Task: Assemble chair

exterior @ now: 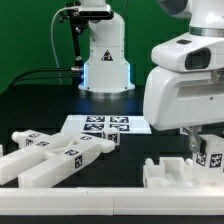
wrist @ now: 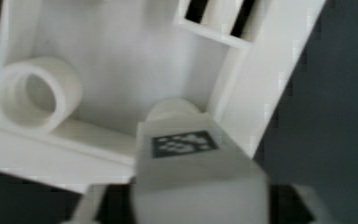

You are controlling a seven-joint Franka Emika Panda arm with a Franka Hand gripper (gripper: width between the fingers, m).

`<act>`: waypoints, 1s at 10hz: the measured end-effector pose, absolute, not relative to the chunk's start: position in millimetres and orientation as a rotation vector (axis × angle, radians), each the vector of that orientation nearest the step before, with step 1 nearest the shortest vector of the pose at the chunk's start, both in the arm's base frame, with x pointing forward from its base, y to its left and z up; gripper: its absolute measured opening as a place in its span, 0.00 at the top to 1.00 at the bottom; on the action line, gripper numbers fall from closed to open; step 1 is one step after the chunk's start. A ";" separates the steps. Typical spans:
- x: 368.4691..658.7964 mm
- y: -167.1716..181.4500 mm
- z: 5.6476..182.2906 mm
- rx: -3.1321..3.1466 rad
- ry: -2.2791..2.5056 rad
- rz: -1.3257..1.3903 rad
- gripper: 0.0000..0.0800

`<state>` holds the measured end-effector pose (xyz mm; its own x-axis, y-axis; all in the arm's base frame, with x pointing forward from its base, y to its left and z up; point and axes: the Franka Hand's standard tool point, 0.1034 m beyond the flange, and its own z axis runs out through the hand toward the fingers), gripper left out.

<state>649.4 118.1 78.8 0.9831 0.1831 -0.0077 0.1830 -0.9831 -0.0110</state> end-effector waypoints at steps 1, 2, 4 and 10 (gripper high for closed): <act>649.8 117.1 78.6 -3.120 -0.113 0.016 0.64; 650.6 115.2 78.3 -3.110 0.079 0.023 0.64; 651.8 117.9 77.7 -3.026 0.625 0.017 0.64; 654.1 114.6 77.9 -2.710 1.353 0.077 0.64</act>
Offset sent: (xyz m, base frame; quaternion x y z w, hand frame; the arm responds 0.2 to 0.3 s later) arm -0.0087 -0.0059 -0.0013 -0.0573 0.0399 0.4530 0.8888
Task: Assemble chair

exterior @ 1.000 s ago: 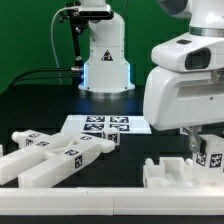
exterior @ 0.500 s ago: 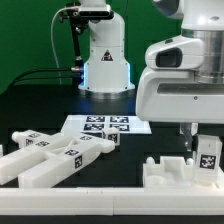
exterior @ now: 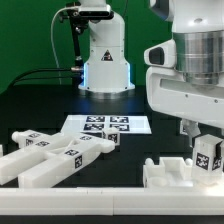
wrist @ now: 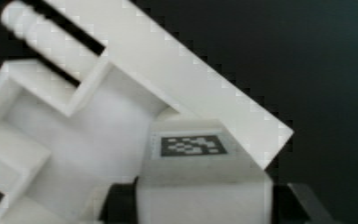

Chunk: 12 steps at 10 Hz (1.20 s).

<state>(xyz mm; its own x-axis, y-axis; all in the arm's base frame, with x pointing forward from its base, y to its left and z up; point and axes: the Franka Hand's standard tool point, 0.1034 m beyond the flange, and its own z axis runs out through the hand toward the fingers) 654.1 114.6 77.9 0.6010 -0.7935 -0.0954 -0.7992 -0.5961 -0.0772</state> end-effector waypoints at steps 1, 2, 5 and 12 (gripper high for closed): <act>653.8 114.9 77.7 -2.757 1.256 0.071 0.34; 653.5 116.5 77.7 -2.806 1.137 0.065 0.34; 655.1 114.1 81.0 -2.993 0.489 0.051 0.20; 656.0 114.3 73.0 -3.064 -0.310 -0.095 0.35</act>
Offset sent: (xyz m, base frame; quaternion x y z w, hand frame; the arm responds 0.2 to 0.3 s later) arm 0.0107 0.0112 0.0108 -0.0145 -0.0597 -0.5675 0.8211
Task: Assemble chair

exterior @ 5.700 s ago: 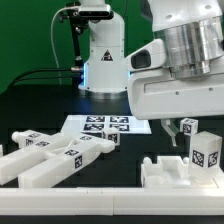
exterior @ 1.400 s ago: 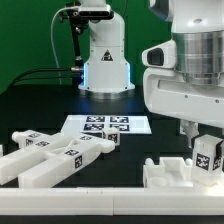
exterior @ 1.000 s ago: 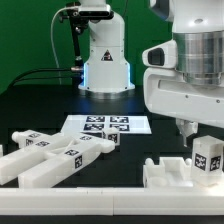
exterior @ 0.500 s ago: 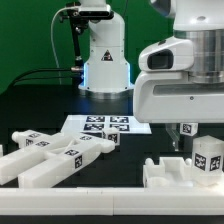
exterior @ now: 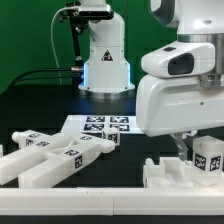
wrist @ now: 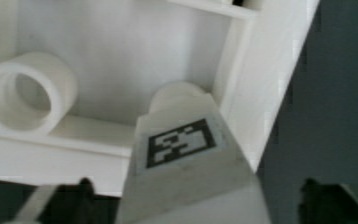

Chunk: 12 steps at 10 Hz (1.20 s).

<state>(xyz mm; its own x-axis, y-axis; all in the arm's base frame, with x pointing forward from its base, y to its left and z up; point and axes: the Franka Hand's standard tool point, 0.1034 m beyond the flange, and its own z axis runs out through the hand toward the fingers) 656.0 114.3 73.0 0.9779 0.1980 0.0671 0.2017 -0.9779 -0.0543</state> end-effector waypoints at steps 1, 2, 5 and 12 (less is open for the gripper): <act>655.9 114.4 72.8 -3.064 -0.309 -0.094 0.52; 656.0 114.3 72.8 -3.070 -0.184 -0.091 0.52; 658.6 111.5 72.0 -3.050 0.258 -0.057 0.64; 655.0 110.6 70.3 -2.490 1.716 -0.009 0.64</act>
Offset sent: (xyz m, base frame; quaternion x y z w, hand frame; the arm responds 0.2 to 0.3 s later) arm 0.0132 -0.0072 0.0012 -0.0111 -0.0288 0.2191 0.9752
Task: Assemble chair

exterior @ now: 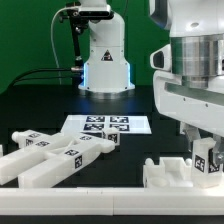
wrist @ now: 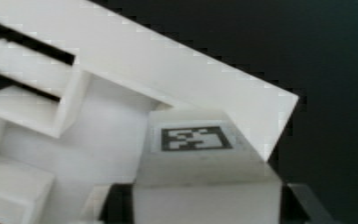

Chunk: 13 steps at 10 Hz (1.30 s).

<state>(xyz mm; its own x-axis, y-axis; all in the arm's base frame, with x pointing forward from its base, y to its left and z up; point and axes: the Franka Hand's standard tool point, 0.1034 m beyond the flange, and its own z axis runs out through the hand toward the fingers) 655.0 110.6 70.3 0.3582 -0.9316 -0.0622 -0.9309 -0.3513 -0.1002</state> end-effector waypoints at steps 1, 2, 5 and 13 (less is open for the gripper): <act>654.9 110.3 70.1 -2.510 1.688 -0.011 0.64; 654.5 109.9 70.3 -2.595 1.561 -0.013 0.64; 657.3 104.7 73.8 -2.904 0.884 -0.035 0.21; 655.6 116.8 75.9 -3.068 -0.267 -0.100 0.20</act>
Offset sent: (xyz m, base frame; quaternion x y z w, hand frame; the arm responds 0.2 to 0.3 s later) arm 0.0099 0.0019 0.0075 0.0024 -0.0505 -0.4046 0.9131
